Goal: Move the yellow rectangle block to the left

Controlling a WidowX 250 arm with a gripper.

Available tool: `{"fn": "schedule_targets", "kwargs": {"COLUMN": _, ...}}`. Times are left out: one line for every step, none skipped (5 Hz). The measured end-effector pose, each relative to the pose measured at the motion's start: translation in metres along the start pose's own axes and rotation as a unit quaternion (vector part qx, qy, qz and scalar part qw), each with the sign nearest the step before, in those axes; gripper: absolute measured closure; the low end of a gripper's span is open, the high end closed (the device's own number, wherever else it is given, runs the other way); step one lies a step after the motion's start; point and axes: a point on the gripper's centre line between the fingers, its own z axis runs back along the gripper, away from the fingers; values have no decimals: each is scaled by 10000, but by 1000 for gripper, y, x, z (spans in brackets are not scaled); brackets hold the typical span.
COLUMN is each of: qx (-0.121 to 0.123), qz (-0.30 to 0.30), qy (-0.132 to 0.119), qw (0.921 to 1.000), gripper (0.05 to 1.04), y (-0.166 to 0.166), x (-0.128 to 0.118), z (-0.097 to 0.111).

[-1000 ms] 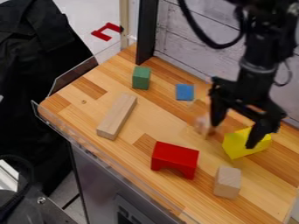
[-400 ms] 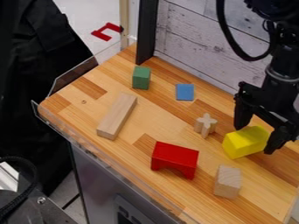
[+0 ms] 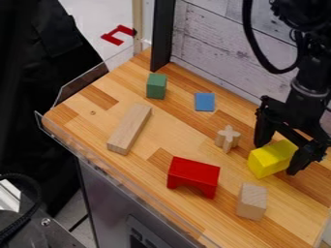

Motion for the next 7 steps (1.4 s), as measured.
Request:
{"fn": "schedule_targets", "kwargs": {"qx": -49, "qz": 72, "qy": 120, "qw": 9999, "gripper": 108, "y": 1, "x": -1, "z": -10}}
{"fn": "schedule_targets", "kwargs": {"qx": -130, "qz": 163, "qy": 22, "qw": 9998, "gripper": 378, "y": 4, "x": 2, "z": -13}}
{"fn": "schedule_targets", "kwargs": {"qx": -186, "qz": 338, "qy": -19, "qw": 9993, "gripper": 509, "y": 6, "x": 0, "z": -14}}
{"fn": "schedule_targets", "kwargs": {"qx": -287, "qz": 692, "qy": -136, "qw": 9971, "gripper": 509, "y": 8, "x": -5, "z": -12}}
{"fn": "schedule_targets", "kwargs": {"qx": -430, "qz": 1253, "qy": -326, "qw": 9907, "gripper": 510, "y": 14, "x": -2, "z": 3}}
{"fn": "schedule_targets", "kwargs": {"qx": -559, "qz": 2045, "qy": -686, "qw": 9749, "gripper": 509, "y": 34, "x": -6, "z": 18}}
{"fn": "schedule_targets", "kwargs": {"qx": -591, "qz": 2833, "qy": -802, "qw": 9539, "gripper": 510, "y": 56, "x": -19, "z": 25}}
